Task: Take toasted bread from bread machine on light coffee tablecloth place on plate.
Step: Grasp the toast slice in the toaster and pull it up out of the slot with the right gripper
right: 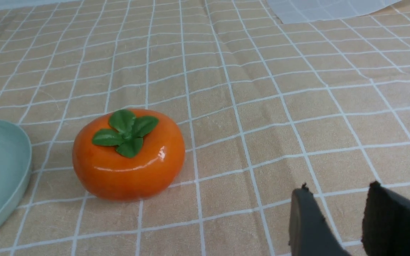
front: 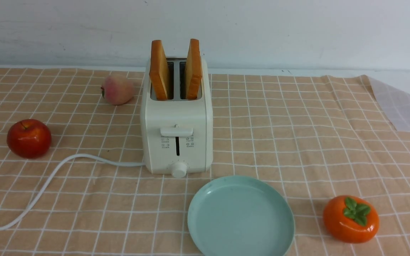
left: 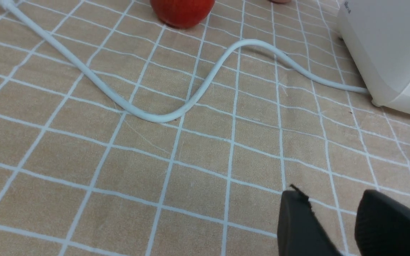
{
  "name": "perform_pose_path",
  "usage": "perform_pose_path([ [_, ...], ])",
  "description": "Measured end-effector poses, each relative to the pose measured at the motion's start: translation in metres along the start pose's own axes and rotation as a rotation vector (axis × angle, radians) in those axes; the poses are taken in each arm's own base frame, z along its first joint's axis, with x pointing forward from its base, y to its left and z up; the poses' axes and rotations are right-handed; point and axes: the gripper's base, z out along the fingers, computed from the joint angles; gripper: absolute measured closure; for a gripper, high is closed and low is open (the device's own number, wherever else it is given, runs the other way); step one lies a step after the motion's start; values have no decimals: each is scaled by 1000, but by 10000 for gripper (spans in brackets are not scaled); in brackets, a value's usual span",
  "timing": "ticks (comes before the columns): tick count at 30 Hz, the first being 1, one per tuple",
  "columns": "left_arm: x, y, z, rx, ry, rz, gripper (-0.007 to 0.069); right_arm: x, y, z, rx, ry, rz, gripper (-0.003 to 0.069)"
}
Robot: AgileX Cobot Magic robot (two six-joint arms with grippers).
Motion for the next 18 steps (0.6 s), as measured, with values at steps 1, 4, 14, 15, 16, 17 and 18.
perform_pose_path([
  [1,0,0,0,-1,-1,6,386,0,0,0,1,-1,-3,419],
  [4,0,0,0,-3,-1,13,386,-1,1,0,-6,-18,-7,419],
  [14,-15,-5,-1,59,-168,28,386,-23,12,-3,-129,-291,-14,419],
  [15,-17,-7,-2,72,-199,28,386,-26,13,-4,-144,-325,-14,419],
  [16,-20,-8,-2,84,-227,28,386,-29,14,-6,-159,-361,-18,419],
  [17,-21,-8,-3,88,-238,29,386,-31,15,-7,-169,-384,-21,419],
  [18,-22,-9,-3,94,-252,29,386,-33,16,-7,-179,-408,-26,419],
])
